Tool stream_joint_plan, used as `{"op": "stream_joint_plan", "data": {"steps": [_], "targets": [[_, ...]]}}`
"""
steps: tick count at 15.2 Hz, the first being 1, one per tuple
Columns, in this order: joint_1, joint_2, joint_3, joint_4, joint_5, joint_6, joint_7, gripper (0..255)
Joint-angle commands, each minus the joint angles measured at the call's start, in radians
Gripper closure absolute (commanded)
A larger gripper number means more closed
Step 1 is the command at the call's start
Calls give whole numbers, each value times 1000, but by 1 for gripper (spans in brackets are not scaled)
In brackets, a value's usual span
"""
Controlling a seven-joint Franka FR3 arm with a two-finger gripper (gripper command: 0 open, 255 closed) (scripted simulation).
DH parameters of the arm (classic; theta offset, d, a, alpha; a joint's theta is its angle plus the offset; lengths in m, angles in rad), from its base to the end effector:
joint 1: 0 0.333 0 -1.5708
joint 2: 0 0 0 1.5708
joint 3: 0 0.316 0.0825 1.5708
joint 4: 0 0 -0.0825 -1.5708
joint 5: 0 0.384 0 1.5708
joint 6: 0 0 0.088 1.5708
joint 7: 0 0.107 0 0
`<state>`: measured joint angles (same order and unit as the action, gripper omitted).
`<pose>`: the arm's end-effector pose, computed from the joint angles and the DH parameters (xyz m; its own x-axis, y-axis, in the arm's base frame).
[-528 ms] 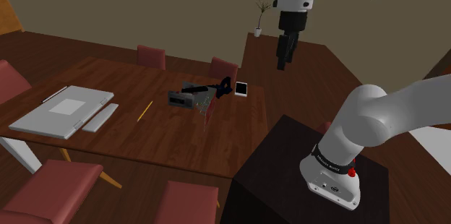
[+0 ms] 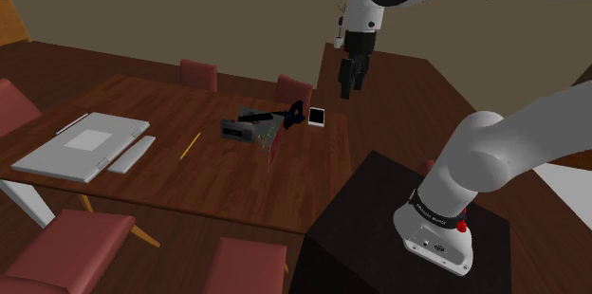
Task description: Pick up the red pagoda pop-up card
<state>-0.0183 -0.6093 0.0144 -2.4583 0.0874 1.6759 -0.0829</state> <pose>0.3471 0.0076 0.4929 0.9840 0.0656 -0.1657 0.0512 -0.9946 -0.0898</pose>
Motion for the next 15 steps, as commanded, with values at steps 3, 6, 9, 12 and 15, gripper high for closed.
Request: {"op": "stream_joint_plan", "data": {"steps": [3,6,9,12,15], "targets": [[-13,152,-16,27,6,130,-10,0],[-22,262,-28,56,14,214,-19,0],[-29,375,-41,97,26,288,-30,0],[-35,490,-53,149,42,352,-43,0],[-43,606,-63,213,62,405,-58,0]]}}
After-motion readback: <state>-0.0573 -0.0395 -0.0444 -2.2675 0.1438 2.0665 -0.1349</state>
